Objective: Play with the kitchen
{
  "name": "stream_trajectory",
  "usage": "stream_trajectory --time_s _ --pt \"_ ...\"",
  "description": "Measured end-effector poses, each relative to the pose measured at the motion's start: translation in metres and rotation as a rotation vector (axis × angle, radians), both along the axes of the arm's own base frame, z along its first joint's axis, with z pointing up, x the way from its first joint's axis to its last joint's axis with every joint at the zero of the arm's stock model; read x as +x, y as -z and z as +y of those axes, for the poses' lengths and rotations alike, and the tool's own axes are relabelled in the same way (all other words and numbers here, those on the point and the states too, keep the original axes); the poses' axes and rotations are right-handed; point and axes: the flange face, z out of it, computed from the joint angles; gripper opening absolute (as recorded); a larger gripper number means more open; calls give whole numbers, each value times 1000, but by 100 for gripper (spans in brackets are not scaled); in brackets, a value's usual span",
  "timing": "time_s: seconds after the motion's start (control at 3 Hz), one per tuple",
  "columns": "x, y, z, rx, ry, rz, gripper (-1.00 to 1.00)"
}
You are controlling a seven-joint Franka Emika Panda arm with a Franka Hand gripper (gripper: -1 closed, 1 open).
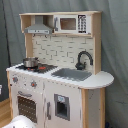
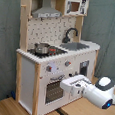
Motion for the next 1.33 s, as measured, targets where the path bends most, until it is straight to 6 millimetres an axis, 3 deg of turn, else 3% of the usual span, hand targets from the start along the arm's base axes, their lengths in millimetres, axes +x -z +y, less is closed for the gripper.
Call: stream_trajectory --time_s 0.33,1.33 --pt "-7 -17 -14 99 2 -10 100" --pt "-27 -24 -85 217 52 -7 100"
